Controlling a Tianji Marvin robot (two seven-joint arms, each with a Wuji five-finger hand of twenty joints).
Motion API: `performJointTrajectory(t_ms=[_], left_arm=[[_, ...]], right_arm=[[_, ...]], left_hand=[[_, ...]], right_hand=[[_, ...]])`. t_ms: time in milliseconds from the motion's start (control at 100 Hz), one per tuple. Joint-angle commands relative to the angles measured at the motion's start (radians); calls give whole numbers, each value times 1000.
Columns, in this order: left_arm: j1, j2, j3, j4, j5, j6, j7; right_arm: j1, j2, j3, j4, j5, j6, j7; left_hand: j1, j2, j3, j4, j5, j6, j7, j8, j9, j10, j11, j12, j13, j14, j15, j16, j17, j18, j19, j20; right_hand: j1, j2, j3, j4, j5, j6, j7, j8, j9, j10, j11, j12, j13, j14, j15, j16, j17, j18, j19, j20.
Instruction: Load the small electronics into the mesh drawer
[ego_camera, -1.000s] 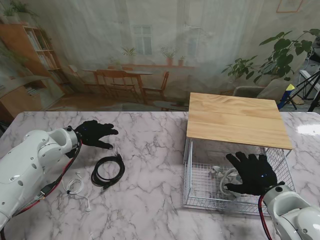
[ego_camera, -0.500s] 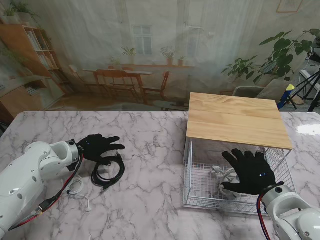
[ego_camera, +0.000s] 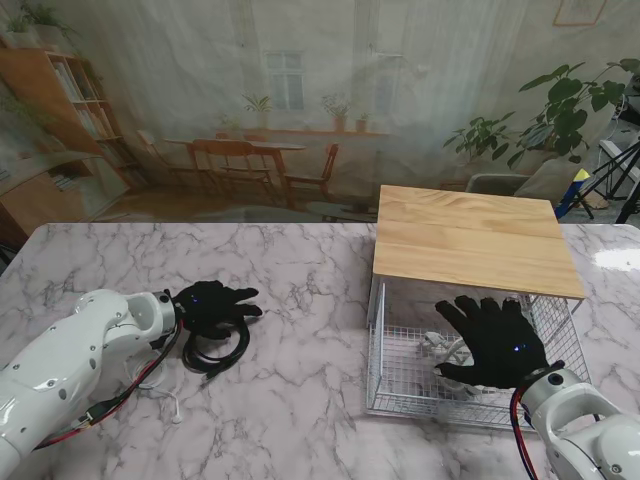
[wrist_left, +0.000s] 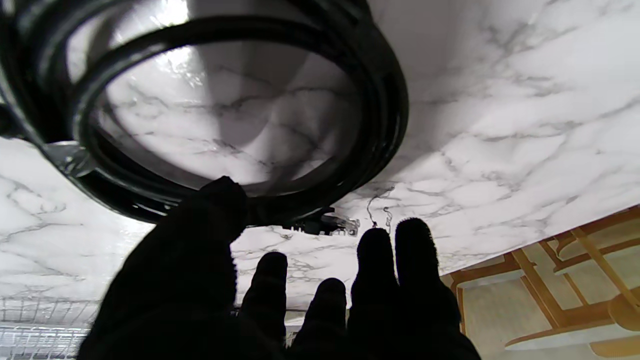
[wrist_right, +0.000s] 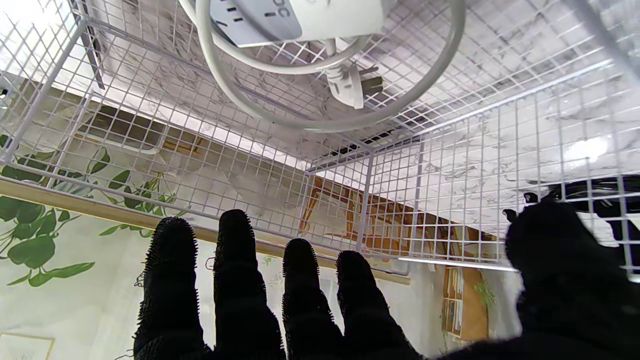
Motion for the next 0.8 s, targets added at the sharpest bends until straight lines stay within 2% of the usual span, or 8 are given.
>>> performJointTrajectory(t_ms=[0,50,220,410,570,660,790], left_arm=[[-8,-1,6,14,-2,14,3],[-10,-3,12,21,-6,21,13],[-21,3,39,35,28,37,58],[-51,10,99,63,61,64,124],[-54,14,113,62,79,66,144],[-53,16,122,63,85,68,158],[-63,21,157,78,97,76,199]], right_arm=[[-6,-1,-1,-4,1,-3,0],[-5,-1,-2,-3,3,-3,-1],[-3,-1,-5,-2,7,-3,-1],[3,0,-9,1,10,-5,0],[1,0,-10,2,12,-3,-4],[-1,-1,-11,2,14,0,-8],[-3,-2,-13,3,16,6,-11]], left_hand=[[46,-42,13,-38,30,-6,41,41,21,-4,52,31,24,-3,32,15,26,-47,34,-15],[82,-37,-14,-69,32,-10,92,83,31,4,75,42,34,4,42,22,37,-45,40,-16],[141,-18,-83,-120,14,-33,248,189,62,9,105,60,50,14,64,40,53,-43,61,-12],[139,3,-117,-130,9,-35,290,211,75,20,109,66,54,11,68,43,55,-47,66,-10],[174,14,-128,-136,65,-55,334,215,139,23,137,78,110,9,88,49,107,-68,87,-6],[184,6,-138,-137,95,-66,385,228,213,13,175,103,158,10,109,57,144,-72,104,-4],[190,-18,-156,-136,121,-89,471,258,329,-4,293,258,235,7,196,177,174,-68,174,13]], right_hand=[[5,17,-14,-11,5,-4,17,-16,8,15,12,4,-6,26,-46,5,-1,-6,13,-9],[6,18,-14,-11,5,-4,20,-18,8,15,12,4,-7,28,-46,5,-1,-6,13,-10],[6,21,-16,-10,4,-9,28,-22,10,15,10,3,-5,26,-47,6,-2,-6,13,-12],[5,24,-19,-10,3,-13,36,-26,13,15,9,2,-5,26,-46,7,-3,-5,14,-14],[6,26,-20,-10,1,-17,42,-29,13,15,8,3,-5,24,-45,10,-4,-6,14,-15],[6,28,-21,-10,1,-20,46,-30,13,14,8,3,-5,25,-46,10,-4,-5,14,-15],[5,32,-23,-10,-4,-21,49,-33,14,13,8,3,-5,24,-47,8,-7,-4,13,-17]])
